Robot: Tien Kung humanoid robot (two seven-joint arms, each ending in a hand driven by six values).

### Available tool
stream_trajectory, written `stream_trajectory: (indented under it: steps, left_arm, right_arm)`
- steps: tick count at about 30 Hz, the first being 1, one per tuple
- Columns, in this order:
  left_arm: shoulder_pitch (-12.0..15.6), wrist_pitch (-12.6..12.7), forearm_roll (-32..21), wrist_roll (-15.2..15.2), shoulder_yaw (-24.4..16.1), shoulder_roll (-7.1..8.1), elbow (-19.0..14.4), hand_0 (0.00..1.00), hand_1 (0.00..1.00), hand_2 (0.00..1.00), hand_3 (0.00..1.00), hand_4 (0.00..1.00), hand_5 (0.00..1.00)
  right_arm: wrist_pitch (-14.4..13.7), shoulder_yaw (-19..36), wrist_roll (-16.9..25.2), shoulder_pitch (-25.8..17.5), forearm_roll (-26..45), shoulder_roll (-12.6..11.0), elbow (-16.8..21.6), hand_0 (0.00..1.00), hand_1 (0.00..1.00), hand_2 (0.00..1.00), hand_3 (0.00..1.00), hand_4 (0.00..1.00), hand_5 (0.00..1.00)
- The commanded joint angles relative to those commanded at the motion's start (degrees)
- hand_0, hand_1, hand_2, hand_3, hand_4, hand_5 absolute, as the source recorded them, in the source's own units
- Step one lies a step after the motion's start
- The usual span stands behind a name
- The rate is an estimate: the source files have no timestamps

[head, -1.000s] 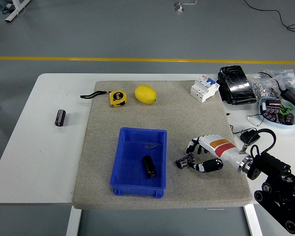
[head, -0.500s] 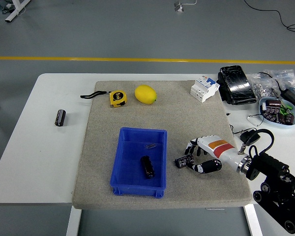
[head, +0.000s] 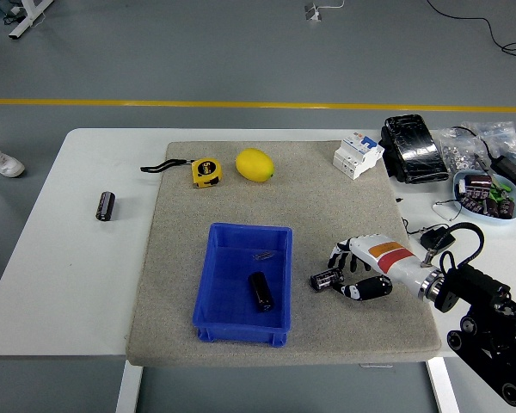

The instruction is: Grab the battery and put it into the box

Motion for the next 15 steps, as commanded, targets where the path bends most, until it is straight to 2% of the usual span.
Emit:
stream_trajectory:
  steps: [15]
  left_arm:
    - [0.12,-0.06,0.53,0.2,-0.25,0.08,-0.03,0.726,0.675,0.704,0.623,0.662,0.632]
  right_arm:
    - [0.27,2.35,-0.29,1.35,-0.5,-1.54,1.7,0.266,0.399,0.464,0.444,0.737,0.129]
